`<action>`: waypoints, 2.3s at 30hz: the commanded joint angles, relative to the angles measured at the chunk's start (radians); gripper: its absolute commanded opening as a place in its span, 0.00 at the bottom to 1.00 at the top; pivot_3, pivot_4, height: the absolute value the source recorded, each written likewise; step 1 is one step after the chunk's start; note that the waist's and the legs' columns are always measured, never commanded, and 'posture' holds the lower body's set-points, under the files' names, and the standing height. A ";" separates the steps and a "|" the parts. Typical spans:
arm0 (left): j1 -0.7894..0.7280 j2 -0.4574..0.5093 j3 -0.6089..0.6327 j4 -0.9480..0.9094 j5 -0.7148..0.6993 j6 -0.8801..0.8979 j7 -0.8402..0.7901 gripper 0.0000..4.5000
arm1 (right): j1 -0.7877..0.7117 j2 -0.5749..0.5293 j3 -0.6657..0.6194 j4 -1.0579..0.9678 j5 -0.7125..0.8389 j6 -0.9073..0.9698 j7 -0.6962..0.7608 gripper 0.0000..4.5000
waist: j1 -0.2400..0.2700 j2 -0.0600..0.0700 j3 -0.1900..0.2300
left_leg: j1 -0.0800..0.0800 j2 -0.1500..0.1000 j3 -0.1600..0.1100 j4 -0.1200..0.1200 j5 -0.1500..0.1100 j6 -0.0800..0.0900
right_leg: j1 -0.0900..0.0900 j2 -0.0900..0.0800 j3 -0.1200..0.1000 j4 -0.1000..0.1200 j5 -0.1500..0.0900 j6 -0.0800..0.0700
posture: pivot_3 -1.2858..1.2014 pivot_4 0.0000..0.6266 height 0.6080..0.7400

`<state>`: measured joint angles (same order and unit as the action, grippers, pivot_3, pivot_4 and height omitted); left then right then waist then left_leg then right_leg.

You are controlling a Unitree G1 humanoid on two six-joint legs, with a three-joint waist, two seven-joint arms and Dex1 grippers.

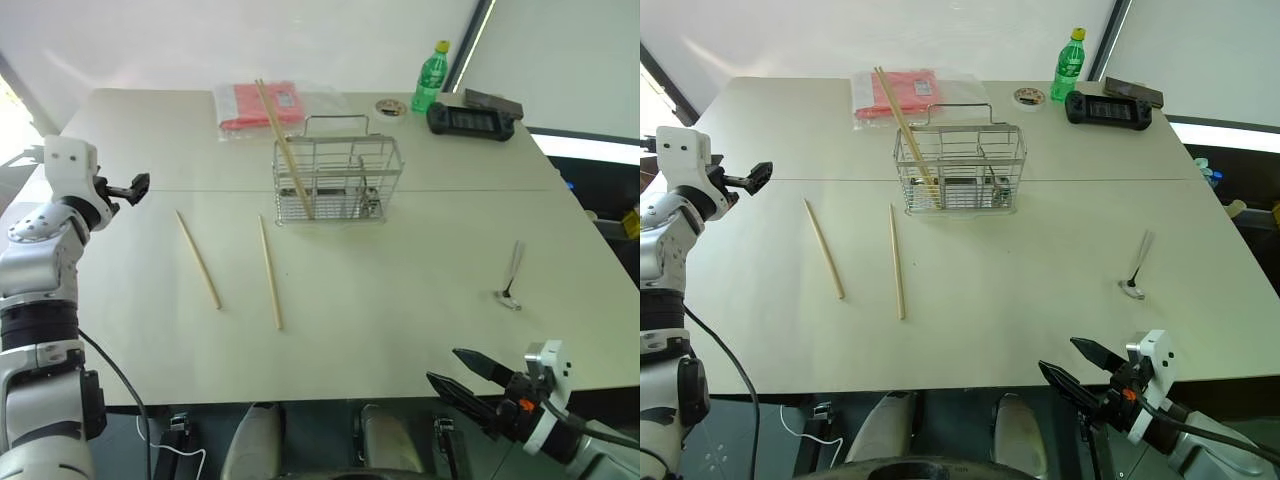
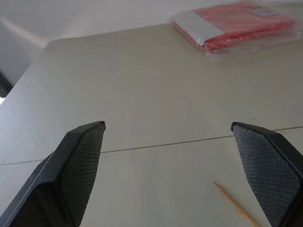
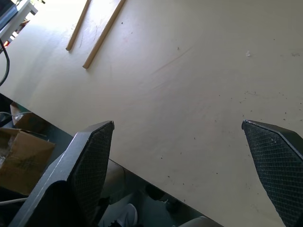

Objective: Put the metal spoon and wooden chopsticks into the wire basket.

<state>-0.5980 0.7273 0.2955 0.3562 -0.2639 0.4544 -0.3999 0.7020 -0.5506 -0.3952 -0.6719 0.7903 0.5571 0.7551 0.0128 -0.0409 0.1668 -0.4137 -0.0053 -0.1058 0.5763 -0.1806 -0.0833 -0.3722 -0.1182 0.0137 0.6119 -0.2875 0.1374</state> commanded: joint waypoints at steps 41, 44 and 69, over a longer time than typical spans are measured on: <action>0.263 0.202 0.050 -0.709 -0.356 0.285 -0.441 1.00 | -0.561 -0.461 0.035 0.226 -0.142 -0.070 0.281 0.99 | -0.004 0.004 0.002 | 0.003 0.000 0.002 0.002 0.000 0.000 | 0.003 0.000 0.001 0.001 0.000 0.000 | 0.52 0.24 0.86; 0.277 0.229 0.022 -0.808 -0.435 0.320 -0.508 1.00 | -0.785 -0.560 0.155 0.368 -0.248 -0.166 0.393 0.99 | -0.006 0.010 0.005 | 0.003 0.000 0.003 0.003 0.000 0.000 | 0.004 -0.001 0.001 0.000 0.000 -0.001 | 0.52 0.24 0.86; 0.258 0.207 0.000 -0.941 -0.583 0.397 -0.388 1.00 | -1.953 -0.396 1.081 1.764 -1.374 -1.711 0.627 0.99 | -0.057 0.014 0.010 | 0.006 0.001 0.008 0.000 0.001 0.001 | 0.004 0.000 0.004 0.004 0.001 0.006 | 0.52 0.24 0.86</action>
<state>-0.3327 0.9327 0.2526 -0.5570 -0.8219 0.8484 -0.8024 -1.2095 -0.9407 0.6753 1.0699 -0.5297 -1.1170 1.4345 -0.0441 -0.0265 0.1766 -0.4072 -0.0044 -0.0979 0.5767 -0.1799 -0.0828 -0.3682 -0.1176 0.0178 0.6160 -0.2866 0.1433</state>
